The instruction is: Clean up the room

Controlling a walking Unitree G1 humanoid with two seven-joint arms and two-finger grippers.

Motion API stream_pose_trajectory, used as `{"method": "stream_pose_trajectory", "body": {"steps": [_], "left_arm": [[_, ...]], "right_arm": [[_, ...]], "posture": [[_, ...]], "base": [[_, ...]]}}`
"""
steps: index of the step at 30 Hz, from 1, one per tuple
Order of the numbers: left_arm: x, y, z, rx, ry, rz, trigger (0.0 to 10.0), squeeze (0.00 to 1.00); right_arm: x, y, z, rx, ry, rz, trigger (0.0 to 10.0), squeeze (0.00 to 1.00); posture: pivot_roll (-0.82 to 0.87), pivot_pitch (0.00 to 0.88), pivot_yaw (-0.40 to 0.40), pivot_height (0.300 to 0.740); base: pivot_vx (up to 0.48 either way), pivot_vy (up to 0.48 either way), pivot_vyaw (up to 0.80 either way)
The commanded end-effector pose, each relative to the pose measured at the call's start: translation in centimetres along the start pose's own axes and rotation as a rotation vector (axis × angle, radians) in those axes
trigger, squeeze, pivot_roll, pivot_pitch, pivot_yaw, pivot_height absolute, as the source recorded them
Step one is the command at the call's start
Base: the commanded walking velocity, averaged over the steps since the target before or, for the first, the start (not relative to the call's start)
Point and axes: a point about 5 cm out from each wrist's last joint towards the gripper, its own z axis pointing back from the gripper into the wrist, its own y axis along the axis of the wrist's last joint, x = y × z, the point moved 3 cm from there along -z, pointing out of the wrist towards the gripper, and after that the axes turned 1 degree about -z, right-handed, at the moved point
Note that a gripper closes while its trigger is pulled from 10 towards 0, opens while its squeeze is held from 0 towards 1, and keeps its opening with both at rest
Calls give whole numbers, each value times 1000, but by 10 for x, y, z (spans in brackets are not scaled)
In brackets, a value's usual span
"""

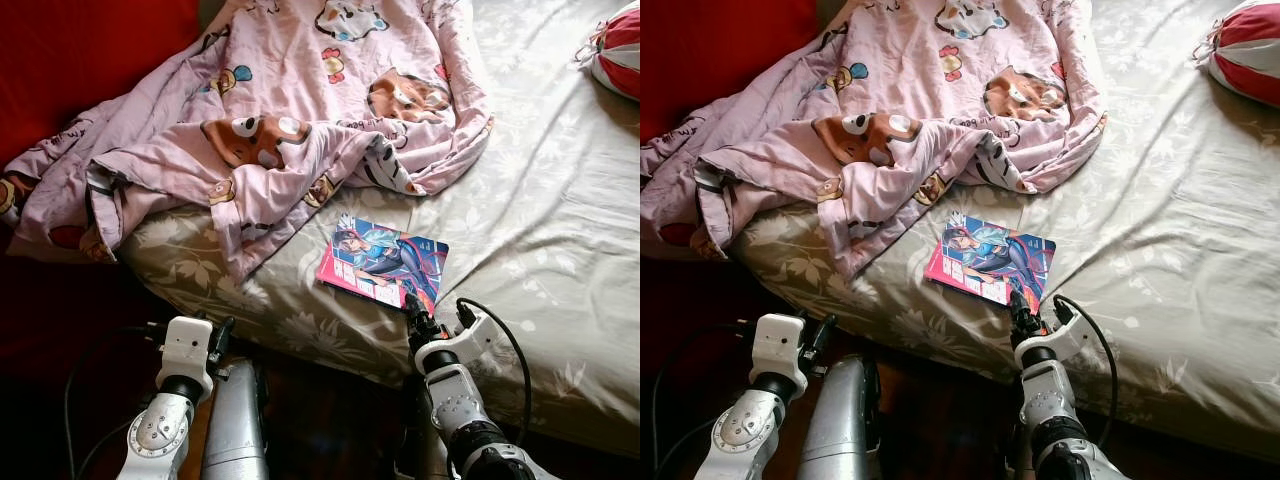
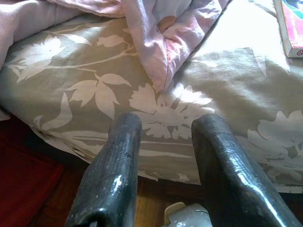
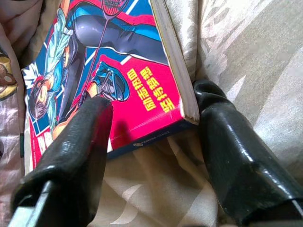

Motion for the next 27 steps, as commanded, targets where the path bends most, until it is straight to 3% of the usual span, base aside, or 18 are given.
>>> {"method": "stream_pose_trajectory", "body": {"steps": [1,16,21,24,27], "left_arm": [[0,-10,5,-40,-9,-28,10000,0],[-1,-13,4,-48,-9,-33,10000,0],[0,-16,4,-51,-8,-33,10000,0],[0,-19,5,-56,-5,-32,10000,0],[0,-20,4,-57,1,-31,10000,0]], "right_arm": [[10,-28,9,-104,-44,-52,0,0],[9,-17,7,-57,-32,-33,0,0],[11,8,6,77,-40,23,0,0],[8,24,7,150,-4,137,0,0],[6,36,11,216,12,147,0,0]], "posture": [[233,278,21,567],[221,248,22,567],[208,222,18,567],[198,199,11,567],[192,187,3,567]], "base": [[0,0,0],[0,0,0],[0,0,0],[0,0,0],[0,0,0]]}}
